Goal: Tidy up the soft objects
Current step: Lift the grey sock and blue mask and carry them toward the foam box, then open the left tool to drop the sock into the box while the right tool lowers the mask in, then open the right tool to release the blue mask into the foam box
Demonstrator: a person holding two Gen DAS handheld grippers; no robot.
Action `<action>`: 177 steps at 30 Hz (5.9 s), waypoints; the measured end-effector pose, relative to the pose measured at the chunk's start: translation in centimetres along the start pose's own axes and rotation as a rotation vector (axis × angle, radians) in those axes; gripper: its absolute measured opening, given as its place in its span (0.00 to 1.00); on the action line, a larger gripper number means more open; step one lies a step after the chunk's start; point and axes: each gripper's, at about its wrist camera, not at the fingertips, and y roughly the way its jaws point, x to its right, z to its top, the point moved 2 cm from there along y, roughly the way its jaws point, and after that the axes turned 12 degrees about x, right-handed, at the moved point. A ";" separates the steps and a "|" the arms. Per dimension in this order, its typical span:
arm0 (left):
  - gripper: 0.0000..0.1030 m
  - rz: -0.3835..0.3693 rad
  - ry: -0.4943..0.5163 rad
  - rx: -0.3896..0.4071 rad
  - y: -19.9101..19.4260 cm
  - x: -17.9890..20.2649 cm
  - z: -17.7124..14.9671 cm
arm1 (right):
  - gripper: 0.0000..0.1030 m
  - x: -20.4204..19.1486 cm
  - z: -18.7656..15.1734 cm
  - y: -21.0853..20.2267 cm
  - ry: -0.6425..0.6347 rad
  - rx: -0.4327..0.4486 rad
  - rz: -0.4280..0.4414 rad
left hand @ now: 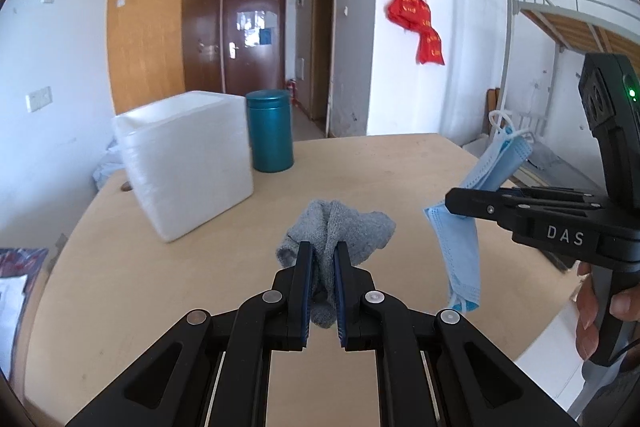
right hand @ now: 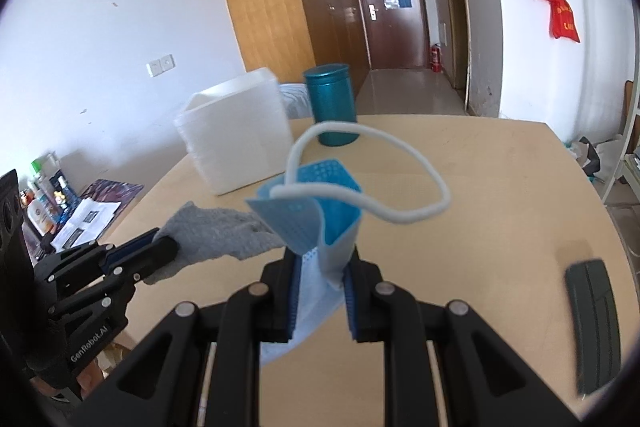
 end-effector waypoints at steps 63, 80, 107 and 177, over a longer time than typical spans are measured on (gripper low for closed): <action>0.10 0.068 -0.101 -0.070 -1.8 -5.6 -4.7 | 0.22 -3.7 -0.7 0.8 -0.051 0.022 0.092; 0.10 0.169 -0.100 0.038 -0.5 -9.9 2.4 | 0.22 -8.1 4.6 6.8 -0.140 0.020 0.175; 0.10 0.240 -0.136 0.135 5.9 -17.0 11.1 | 0.22 -10.8 12.5 15.4 -0.228 0.036 0.223; 0.97 0.368 -0.270 0.194 13.2 -25.8 10.5 | 0.65 -11.5 15.8 27.4 -0.203 0.004 0.226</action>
